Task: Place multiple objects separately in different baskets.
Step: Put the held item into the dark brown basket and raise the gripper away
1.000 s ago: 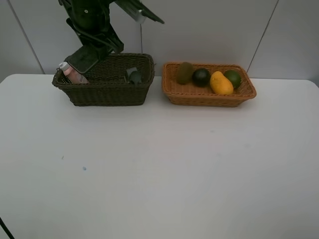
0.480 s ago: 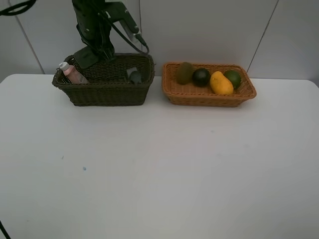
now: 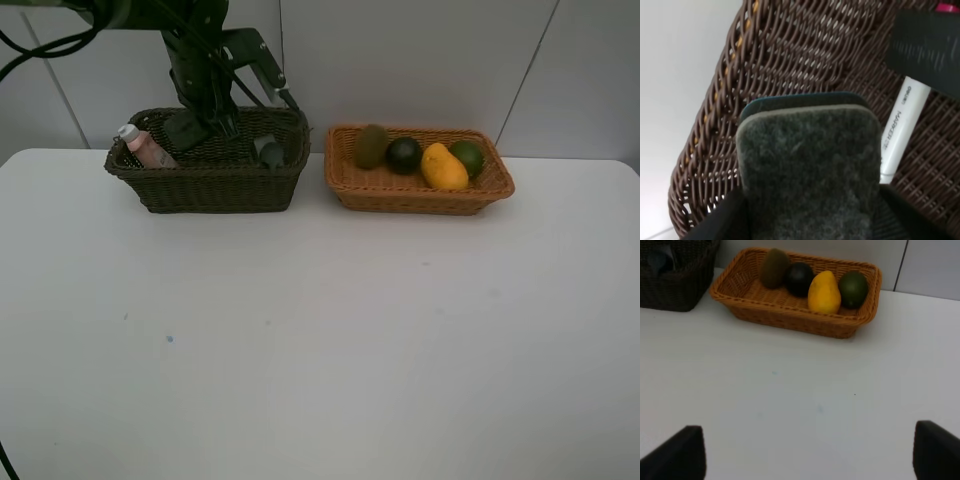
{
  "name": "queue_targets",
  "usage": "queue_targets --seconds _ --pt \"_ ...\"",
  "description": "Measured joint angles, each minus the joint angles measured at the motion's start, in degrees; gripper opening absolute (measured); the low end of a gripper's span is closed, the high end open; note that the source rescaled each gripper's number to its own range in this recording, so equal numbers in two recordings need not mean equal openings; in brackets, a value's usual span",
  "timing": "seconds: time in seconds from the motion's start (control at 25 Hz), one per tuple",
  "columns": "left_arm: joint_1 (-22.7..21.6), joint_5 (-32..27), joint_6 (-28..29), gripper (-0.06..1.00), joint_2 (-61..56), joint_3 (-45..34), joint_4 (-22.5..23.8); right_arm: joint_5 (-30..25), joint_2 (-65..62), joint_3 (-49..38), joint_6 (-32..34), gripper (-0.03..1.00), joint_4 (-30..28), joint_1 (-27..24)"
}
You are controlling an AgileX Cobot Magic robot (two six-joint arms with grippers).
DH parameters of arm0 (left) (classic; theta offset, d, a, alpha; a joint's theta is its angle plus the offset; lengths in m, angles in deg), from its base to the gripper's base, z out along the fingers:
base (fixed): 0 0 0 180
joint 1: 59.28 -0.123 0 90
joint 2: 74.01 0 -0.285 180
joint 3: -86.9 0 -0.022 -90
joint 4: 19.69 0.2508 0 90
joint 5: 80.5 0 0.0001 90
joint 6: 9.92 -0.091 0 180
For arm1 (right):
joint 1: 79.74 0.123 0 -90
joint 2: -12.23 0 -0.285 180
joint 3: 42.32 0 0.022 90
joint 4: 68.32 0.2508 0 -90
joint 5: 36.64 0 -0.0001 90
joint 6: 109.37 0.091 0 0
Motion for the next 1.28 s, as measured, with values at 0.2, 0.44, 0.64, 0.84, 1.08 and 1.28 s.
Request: queue_targets --seconds 0.2,0.44,0.64,0.84,1.08,1.28 --pt "-0.70 0.90 -0.04 0.56 0.00 0.00 0.04 0.00 0.00 0.00 0.00 1.00 0.00 0.00" --pt "-1.04 1.22 -0.12 0.57 0.00 0.00 -0.12 0.00 0.00 0.00 0.00 1.00 0.00 0.00" --pt "-1.04 1.45 -0.56 0.95 0.00 0.00 -0.12 0.00 0.00 0.00 0.00 1.00 0.00 0.00" --pt "-1.04 1.49 -0.70 1.00 0.00 0.00 -0.12 0.00 0.00 0.00 0.00 1.00 0.00 0.00" --pt "-1.04 1.49 -0.70 1.00 0.00 0.00 -0.12 0.00 0.00 0.00 0.00 1.00 0.00 0.00" --pt "-1.04 1.49 -0.76 1.00 0.00 0.00 -2.53 0.00 0.00 0.00 0.00 1.00 0.04 0.00"
